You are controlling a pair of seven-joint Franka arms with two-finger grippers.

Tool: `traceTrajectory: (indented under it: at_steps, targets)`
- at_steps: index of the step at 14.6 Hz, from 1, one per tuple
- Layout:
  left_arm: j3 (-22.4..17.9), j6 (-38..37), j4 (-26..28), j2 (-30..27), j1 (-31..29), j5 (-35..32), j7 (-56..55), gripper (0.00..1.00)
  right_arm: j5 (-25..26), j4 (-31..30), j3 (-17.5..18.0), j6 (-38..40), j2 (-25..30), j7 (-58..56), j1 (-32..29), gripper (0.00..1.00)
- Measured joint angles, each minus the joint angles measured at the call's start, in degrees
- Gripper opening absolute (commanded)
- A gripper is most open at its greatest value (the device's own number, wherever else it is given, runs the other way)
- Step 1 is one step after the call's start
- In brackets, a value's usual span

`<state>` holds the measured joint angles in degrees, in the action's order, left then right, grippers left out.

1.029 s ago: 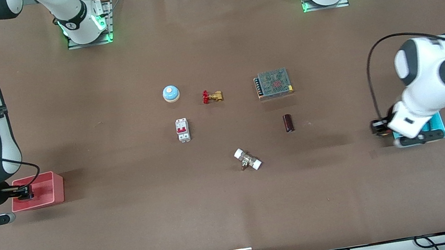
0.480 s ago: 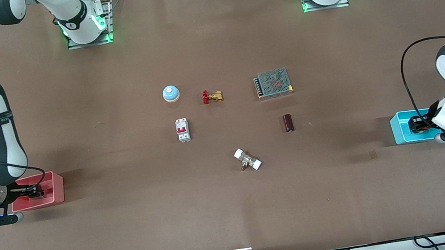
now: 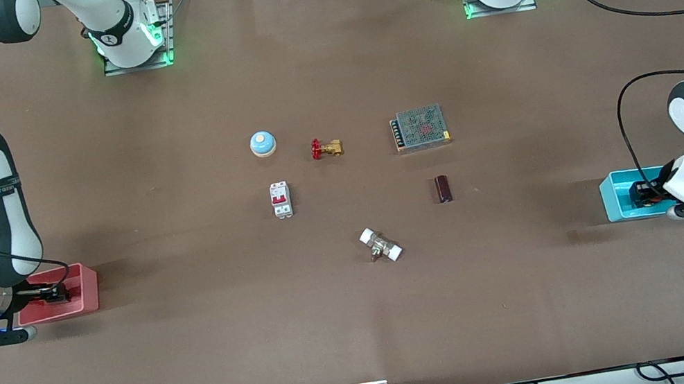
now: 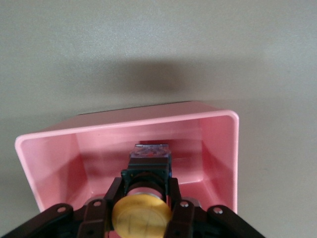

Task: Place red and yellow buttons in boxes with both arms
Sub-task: 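Open both grippers to drop the buttons into the boxes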

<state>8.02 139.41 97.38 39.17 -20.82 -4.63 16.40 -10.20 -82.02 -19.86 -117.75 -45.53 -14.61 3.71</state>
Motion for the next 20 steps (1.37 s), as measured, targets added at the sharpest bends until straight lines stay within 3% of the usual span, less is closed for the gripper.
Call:
traceTrajectory:
  at_steps: [4, 5, 6, 7, 8, 9, 10, 17, 20]
  targets:
    - [0.6, 0.0, 0.2, 0.3, -0.1, 0.0, 0.1, 0.01, -2.1, 0.0, 0.2, 0.0, -0.2, -0.5, 0.0, 0.33]
    - [0.7, 0.0, 0.2, 0.3, -0.1, 0.0, 0.1, 0.09, -2.1, 0.0, 0.2, 0.0, -0.3, -0.9, 0.0, 0.34]
    - [0.9, 0.0, 0.3, 0.3, -0.1, 0.0, 0.2, 0.39, -2.1, 0.0, 0.2, 0.0, -0.4, -1.2, 0.0, 0.44]
    - [0.9, 0.0, 0.3, 0.3, -0.1, 0.0, 0.2, 0.78, -2.1, 0.0, 0.2, 0.0, -0.5, -1.3, 0.0, 0.62]
    - [0.9, 0.0, 0.3, 0.3, -0.2, 0.0, 0.5, 0.85, -2.1, 0.0, 0.2, 0.0, -0.6, -1.3, 0.0, 0.77]
    - [0.9, 0.0, 0.3, 0.3, -0.2, 0.0, 1.1, 1.0, -2.2, 0.0, 0.2, 0.0, -0.7, -1.3, -0.1, 0.96]
    - [0.9, 0.0, 0.3, 0.3, -0.2, 0.0, 1.7, 1.0, -2.3, 0.0, 0.2, 0.0, -0.8, -1.3, -0.1, 1.0]
    - [1.0, -0.4, -0.6, -0.2, -0.3, 0.0, 2.3, 1.0, -2.4, 2.0, 0.2, 1.6, 1.8, -1.3, -0.1, 1.0]
    - [1.2, -9.1, -4.8, -1.8, -0.4, 0.5, 2.3, 1.0, -2.4, 2.3, 0.2, 4.4, 5.1, -1.3, -0.1, 1.0]
